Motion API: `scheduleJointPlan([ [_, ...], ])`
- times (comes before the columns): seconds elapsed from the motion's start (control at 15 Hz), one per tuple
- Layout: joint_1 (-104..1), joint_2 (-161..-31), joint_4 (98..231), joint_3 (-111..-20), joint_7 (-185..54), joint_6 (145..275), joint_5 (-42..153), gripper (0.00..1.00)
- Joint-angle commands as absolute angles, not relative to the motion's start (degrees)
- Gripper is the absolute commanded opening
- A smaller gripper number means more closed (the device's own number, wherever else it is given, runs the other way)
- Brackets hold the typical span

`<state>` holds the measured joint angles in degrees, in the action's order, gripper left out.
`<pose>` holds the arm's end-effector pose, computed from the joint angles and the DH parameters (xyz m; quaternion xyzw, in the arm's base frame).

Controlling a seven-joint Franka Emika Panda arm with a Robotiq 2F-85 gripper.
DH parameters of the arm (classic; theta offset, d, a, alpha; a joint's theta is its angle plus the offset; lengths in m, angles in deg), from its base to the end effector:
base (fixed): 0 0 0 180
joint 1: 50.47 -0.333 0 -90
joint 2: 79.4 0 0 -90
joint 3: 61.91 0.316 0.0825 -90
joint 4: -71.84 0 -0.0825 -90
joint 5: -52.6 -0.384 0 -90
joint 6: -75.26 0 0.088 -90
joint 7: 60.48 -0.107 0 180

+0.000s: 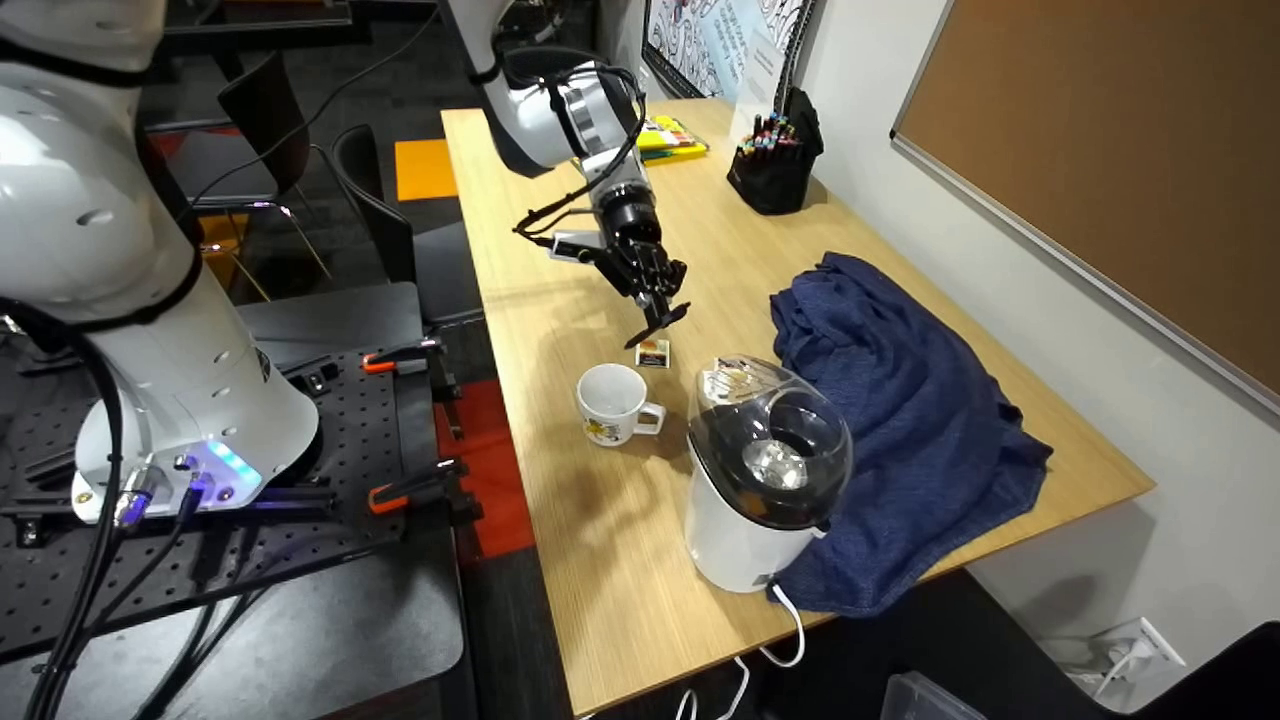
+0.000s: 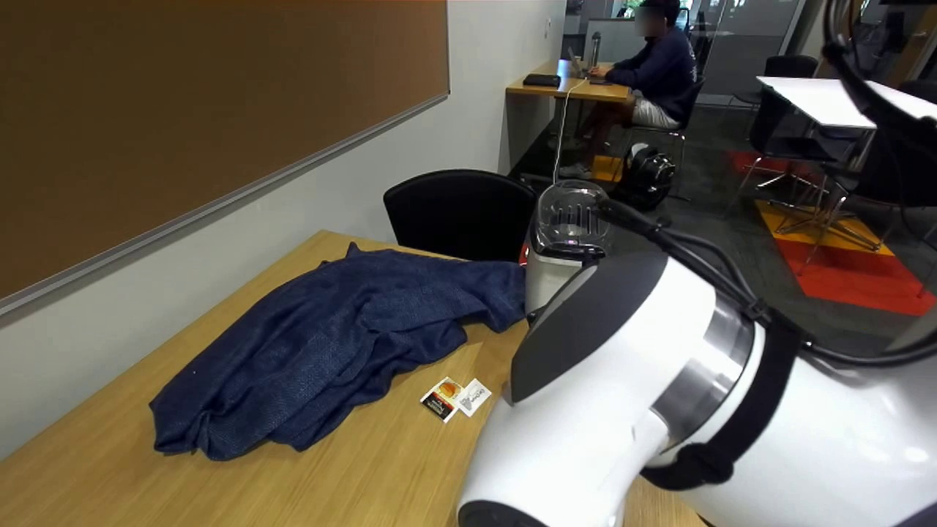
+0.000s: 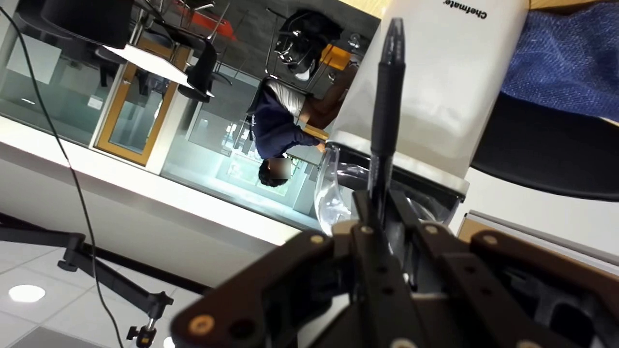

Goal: Pick the pen from the table and place it in the white cup

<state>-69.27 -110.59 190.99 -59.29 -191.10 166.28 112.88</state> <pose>0.4935 0.0961 0.1619 0.6496 -0.4676 0.3061 0.5153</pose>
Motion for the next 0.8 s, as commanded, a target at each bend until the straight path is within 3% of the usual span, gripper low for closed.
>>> scheduleJointPlan([
  [0.0, -67.6, -113.4, 189.8, -58.0, -194.1, 165.7, 115.5, 0.03],
  [0.73, -66.2, -119.7, 187.3, -57.0, -194.4, 167.6, 116.0, 0.03],
])
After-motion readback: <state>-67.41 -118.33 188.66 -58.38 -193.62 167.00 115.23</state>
